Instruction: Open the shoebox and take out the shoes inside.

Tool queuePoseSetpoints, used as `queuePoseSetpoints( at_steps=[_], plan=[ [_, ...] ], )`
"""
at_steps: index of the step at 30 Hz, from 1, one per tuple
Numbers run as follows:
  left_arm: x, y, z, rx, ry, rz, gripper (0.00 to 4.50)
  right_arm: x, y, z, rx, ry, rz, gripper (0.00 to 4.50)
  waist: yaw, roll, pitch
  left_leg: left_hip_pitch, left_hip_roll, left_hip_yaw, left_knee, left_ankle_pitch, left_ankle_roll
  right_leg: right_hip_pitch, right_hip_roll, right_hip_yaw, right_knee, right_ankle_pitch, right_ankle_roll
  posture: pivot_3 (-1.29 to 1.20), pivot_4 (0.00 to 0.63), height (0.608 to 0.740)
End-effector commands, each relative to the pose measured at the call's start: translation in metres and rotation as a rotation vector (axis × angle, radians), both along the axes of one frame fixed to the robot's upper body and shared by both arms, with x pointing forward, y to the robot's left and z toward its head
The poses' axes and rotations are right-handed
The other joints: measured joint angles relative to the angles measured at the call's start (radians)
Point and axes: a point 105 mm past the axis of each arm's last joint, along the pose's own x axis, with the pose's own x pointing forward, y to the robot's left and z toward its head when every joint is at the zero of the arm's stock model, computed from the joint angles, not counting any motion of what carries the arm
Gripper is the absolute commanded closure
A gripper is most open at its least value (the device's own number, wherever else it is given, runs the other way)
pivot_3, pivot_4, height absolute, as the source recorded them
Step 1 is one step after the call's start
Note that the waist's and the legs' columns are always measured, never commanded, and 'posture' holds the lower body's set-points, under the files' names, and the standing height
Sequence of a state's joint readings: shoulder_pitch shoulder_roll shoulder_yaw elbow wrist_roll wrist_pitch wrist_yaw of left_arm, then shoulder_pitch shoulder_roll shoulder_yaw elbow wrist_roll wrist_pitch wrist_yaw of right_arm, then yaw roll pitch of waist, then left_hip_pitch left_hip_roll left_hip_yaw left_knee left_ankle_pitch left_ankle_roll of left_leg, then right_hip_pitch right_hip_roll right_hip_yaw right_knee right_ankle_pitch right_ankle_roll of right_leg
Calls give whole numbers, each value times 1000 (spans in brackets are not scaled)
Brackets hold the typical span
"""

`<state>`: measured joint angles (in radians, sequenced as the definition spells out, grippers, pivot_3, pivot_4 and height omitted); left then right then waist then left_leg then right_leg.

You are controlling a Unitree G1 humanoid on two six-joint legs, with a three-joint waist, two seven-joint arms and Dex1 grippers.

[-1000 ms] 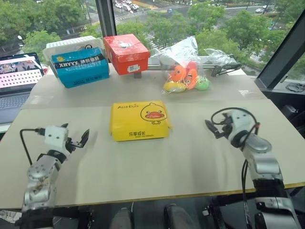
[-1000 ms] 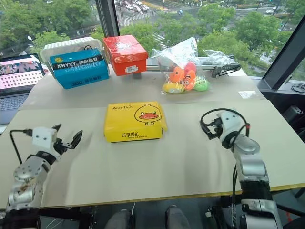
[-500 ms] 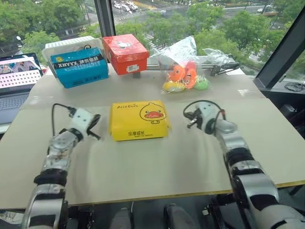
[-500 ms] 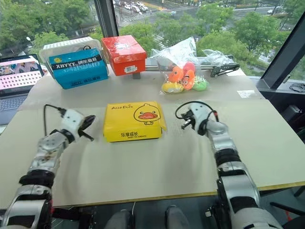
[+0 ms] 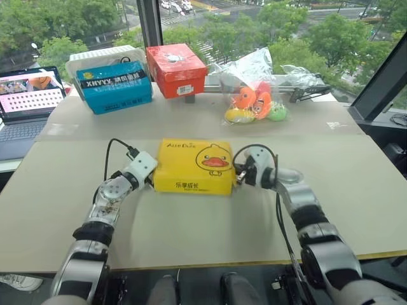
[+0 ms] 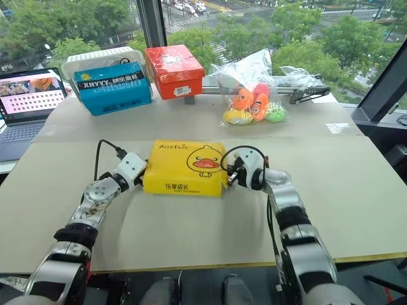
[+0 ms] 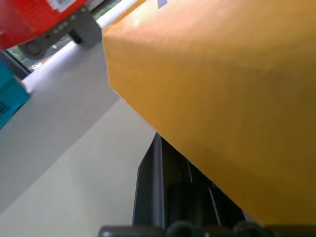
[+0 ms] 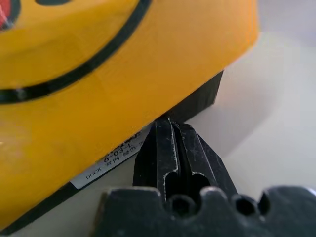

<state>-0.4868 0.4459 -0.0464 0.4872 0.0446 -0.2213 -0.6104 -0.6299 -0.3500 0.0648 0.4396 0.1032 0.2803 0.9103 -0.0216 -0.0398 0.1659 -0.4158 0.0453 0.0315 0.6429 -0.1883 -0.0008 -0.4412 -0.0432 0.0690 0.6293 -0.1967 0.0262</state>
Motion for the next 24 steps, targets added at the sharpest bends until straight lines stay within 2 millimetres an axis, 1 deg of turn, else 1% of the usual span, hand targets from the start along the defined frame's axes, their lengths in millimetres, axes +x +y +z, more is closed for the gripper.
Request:
queuePoseSetpoints(
  at_steps=[1,3,5,7,8,11,14,16,17,19,20,22,23,24],
  plan=[
    [-40,-63,5,80,81,-354,4500,-37,45,25,33,-12,236,4351,0,0,0,0,0,0,0,0,0,0,0,0,0,0,0,0,150,740],
    [-56,-67,12,105,146,-430,4500,-48,40,27,12,2,244,4351,-1,0,0,1,0,0,0,0,0,0,1,0,1,0,0,0,150,740],
    [-71,-65,19,146,196,-484,4500,-56,32,28,-18,10,245,4351,-3,0,0,1,0,0,1,0,0,0,1,0,1,-5,5,0,150,740],
    [-84,-60,18,216,266,-521,4500,-60,26,27,-35,19,238,4351,-4,0,0,3,1,0,2,1,0,1,1,0,1,-6,6,0,150,740],
    [-89,-58,18,260,277,-542,4500,-58,22,27,-33,25,219,4351,-6,0,0,3,1,0,2,1,0,1,1,0,1,-6,5,0,150,740],
    [-85,-47,26,322,273,-522,4500,-49,11,23,-48,31,169,4351,-12,0,1,5,1,1,2,1,0,2,1,0,1,-9,-1,0,150,740],
    [-67,-28,39,372,241,-447,4500,-41,0,24,-71,25,132,4351,-17,0,1,5,1,1,2,1,1,2,1,0,1,-9,-1,0,150,740],
    [-51,-7,51,402,207,-366,4500,-38,-15,25,-116,20,111,4351,-18,0,1,5,1,1,2,1,1,2,1,0,1,-8,1,0,150,740],
    [-47,1,55,411,195,-339,4500,-37,-20,25,-132,18,103,4351,-19,0,1,5,1,0,2,1,1,2,1,0,1,-6,3,0,150,740],
    [-41,16,64,425,180,-298,3996,-32,-37,27,-186,3,67,4500,-21,0,1,3,1,0,2,1,1,1,2,0,1,-5,5,0,150,740],
    [-39,22,68,429,175,-282,3863,-29,-46,28,-212,-5,50,4500,-22,0,1,3,1,0,2,1,1,1,2,0,0,-6,5,0,150,740],
    [-38,30,72,444,172,-268,3273,-26,-59,30,-238,-8,23,4500,-23,0,1,1,1,0,2,1,1,0,2,0,0,-6,5,0,150,740],
    [-39,35,73,468,169,-261,2822,-25,-66,31,-260,-14,12,4500,-23,0,1,1,1,0,2,1,1,0,2,0,-1,-6,5,0,150,740],
    [-39,38,73,490,167,-257,2485,-25,-71,31,-275,-17,6,4500,-23,0,1,1,1,1,1,1,2,0,1,0,-1,-6,5,0,150,740]
  ],
)
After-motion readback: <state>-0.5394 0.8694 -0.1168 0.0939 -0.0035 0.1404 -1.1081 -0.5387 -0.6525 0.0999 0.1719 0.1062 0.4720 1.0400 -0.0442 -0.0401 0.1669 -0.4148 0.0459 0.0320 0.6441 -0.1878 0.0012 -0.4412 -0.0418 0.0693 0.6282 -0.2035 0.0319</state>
